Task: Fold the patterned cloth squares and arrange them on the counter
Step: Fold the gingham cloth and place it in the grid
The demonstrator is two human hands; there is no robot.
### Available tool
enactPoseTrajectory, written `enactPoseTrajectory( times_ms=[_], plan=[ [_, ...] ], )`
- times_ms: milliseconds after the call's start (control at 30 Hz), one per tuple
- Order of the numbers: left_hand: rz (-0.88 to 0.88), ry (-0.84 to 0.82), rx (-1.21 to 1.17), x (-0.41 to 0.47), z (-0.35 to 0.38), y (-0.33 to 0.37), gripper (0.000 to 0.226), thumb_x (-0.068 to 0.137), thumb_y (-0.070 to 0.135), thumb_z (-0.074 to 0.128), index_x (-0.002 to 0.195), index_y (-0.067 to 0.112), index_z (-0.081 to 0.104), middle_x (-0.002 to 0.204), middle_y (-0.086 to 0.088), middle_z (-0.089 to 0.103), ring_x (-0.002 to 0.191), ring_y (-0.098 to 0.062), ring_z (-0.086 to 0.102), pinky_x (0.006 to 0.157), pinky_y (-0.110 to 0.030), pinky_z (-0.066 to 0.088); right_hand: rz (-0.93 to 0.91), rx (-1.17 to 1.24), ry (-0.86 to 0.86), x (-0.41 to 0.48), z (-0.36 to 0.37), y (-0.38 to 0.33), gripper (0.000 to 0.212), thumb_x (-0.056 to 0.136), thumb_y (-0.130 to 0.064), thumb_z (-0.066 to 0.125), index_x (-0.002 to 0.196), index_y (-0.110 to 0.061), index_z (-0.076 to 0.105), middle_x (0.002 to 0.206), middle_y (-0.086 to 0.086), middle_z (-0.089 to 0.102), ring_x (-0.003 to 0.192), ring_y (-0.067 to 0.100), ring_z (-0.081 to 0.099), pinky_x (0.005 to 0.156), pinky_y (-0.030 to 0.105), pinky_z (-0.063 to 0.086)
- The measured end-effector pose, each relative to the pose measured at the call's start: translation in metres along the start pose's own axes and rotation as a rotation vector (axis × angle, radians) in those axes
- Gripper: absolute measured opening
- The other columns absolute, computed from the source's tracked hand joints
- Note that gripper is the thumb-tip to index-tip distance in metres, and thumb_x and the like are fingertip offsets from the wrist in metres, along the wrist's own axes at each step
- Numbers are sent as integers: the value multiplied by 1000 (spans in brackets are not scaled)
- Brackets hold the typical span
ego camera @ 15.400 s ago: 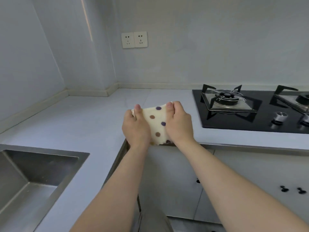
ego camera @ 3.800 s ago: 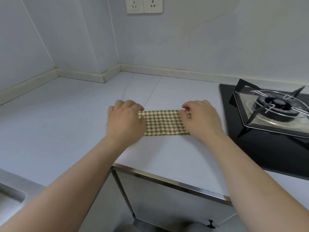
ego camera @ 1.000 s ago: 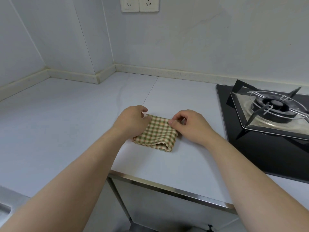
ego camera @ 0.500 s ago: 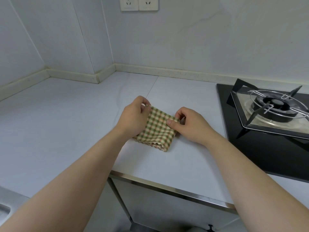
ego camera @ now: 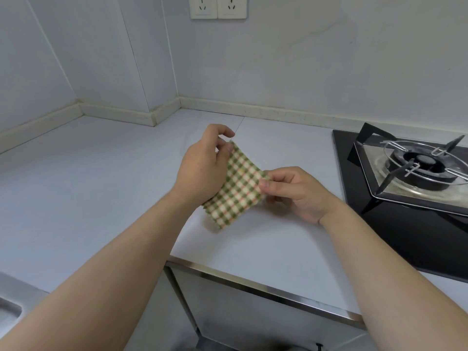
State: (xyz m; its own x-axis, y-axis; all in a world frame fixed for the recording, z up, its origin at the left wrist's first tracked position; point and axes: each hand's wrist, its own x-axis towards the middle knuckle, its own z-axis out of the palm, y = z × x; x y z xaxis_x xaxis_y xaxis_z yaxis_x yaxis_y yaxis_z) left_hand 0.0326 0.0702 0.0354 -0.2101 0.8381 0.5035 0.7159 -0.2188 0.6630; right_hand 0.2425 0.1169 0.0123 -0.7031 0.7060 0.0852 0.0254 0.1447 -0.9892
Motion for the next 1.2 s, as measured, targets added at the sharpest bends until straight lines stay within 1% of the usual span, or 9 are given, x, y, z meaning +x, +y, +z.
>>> enactPoseTrajectory(
  times_ms=[133, 267, 400, 533, 633, 767, 867, 1067, 1200],
  plan=[
    [-150, 69, -115, 3, 1, -4, 19, 105, 23, 48, 121, 32, 52, 95, 12, 64, 78, -8, 58, 66, -21, 45, 14, -7, 89, 2, 6, -2, 30, 82, -37, 79, 91, -12, 65, 90, 2, 68, 85, 16, 62, 75, 26, 44],
    [-178, 180, -98, -2, 10, 0, 16, 105, 24, 47, 120, 28, 50, 91, 12, 62, 60, -3, 52, 60, -22, 41, 113, 201, 233, 8, 19, -3, 23, 94, -32, 66, 99, -15, 52, 83, 4, 69, 69, 22, 66, 71, 41, 50],
    [-169, 258, -98, -10, 18, 12, 17, 106, 27, 46, 122, 25, 47, 93, 15, 62, 63, -4, 54, 66, -33, 44, 189, 338, 337, 11, 17, -4, 18, 102, -32, 57, 110, -17, 63, 88, 5, 69, 68, 19, 68, 64, 34, 57],
    [-156, 287, -152, -17, 26, 23, 19, 105, 33, 48, 123, 26, 45, 99, 13, 64, 64, -3, 55, 62, -26, 43, 260, 361, 393, 13, 19, -2, 38, 101, -39, 58, 112, -5, 72, 106, 9, 76, 93, 22, 72, 89, 38, 59],
    [-390, 212, -303, -18, 33, 26, 37, 99, 46, 57, 128, 25, 46, 103, 12, 61, 82, 1, 59, 66, -20, 45, 196, 267, 537, 14, 19, 0, 38, 101, -45, 58, 109, -10, 72, 105, 4, 78, 101, 20, 74, 96, 43, 57],
    [-729, -57, -602, -14, 44, 9, 54, 74, 67, 66, 97, 18, 60, 95, 0, 66, 90, -16, 63, 79, -33, 48, 19, -187, 737, 13, 18, 0, 37, 103, -51, 49, 91, -19, 62, 85, -5, 71, 79, 0, 66, 73, 26, 53],
    [-680, 35, -615, -17, 49, 12, 40, 87, 54, 60, 84, 15, 56, 82, -4, 53, 76, -19, 50, 69, -37, 41, -55, -479, 743, 10, 21, -2, 38, 106, -48, 41, 79, -21, 44, 67, -7, 52, 57, -3, 50, 53, 15, 37],
    [-433, 223, -308, -30, 51, 21, 37, 107, 38, 43, 75, 19, 41, 63, 11, 42, 51, -5, 37, 51, -21, 32, -16, -539, 786, 15, 24, 5, 42, 108, -47, 30, 81, -21, 48, 69, -7, 55, 61, 0, 51, 53, 17, 35],
    [-408, 241, -268, -30, 54, 15, 38, 108, 36, 42, 76, 16, 39, 61, 10, 40, 50, -7, 35, 49, -24, 32, -34, -539, 817, 19, 24, 8, 39, 109, -41, 36, 79, -18, 48, 66, -7, 51, 59, 0, 48, 53, 14, 35]
  ],
)
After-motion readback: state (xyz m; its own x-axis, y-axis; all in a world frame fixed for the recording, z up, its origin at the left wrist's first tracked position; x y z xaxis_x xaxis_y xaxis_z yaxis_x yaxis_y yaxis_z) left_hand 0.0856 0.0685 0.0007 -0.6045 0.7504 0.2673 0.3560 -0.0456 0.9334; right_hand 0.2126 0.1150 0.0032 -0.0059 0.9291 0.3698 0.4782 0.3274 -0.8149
